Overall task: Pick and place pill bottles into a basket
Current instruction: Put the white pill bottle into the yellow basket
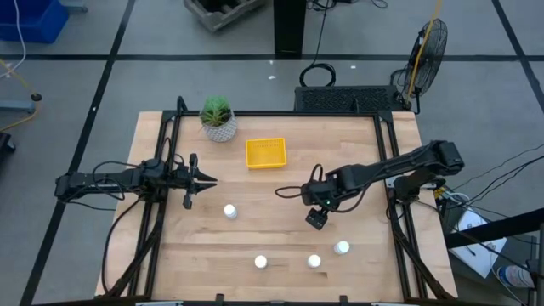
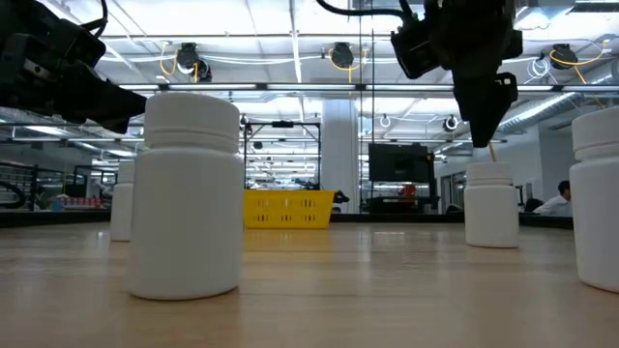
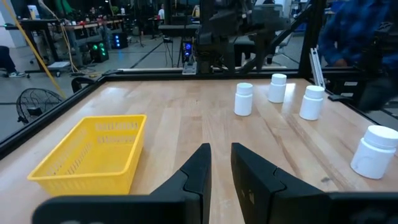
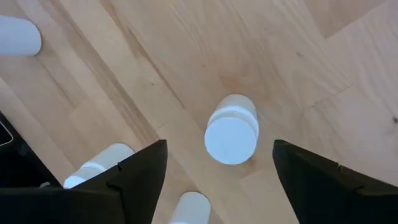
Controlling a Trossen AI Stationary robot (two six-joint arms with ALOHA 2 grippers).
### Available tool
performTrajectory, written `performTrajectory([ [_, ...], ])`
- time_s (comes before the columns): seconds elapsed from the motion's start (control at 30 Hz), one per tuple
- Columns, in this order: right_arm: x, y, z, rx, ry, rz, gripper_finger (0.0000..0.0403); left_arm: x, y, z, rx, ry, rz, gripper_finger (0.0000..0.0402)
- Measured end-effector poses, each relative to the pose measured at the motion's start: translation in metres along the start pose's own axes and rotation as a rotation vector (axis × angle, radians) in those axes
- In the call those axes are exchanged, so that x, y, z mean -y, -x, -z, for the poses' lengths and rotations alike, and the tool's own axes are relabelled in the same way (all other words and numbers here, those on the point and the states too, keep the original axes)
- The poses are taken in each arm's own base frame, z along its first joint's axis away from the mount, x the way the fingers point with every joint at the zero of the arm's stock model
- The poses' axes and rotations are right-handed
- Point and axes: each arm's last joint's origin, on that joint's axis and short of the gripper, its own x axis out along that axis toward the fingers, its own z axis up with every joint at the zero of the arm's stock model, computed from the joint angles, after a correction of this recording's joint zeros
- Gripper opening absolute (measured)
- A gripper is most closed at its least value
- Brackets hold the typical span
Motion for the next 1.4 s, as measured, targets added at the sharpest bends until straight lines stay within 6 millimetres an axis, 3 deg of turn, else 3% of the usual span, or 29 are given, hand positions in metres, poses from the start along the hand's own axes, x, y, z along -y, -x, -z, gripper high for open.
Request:
performTrajectory([
  [0.33, -0.002, -0.024, -0.004, -0.070, 0.002, 0.047, 0.0291, 0.000, 0.000, 0.000, 0.000, 0.000, 0.000, 0.0065],
  [0.6, 0.000, -0.032, -0.003, -0.116, 0.012, 0.048, 0.0277, 0.000, 0.000, 0.000, 0.001, 0.005, 0.000, 0.0065],
  [0.87, 0.009, -0.044, 0.004, -0.161, 0.004, 0.061, 0.0228, 0.000, 0.000, 0.000, 0.001, 0.005, 0.000, 0.0065],
  [1.07, 0.002, -0.044, -0.002, -0.109, 0.023, -0.030, 0.0190, 0.000, 0.000, 0.000, 0.000, 0.007, 0.000, 0.0065],
  [1.23, 0.002, -0.044, -0.002, -0.108, 0.021, -0.030, 0.0196, 0.000, 0.000, 0.000, 0.001, 0.015, 0.000, 0.0065],
  [1.4, 0.000, -0.044, -0.004, -0.088, 0.026, -0.053, 0.0235, 0.000, 0.000, 0.000, 0.001, 0.016, 0.000, 0.0065],
])
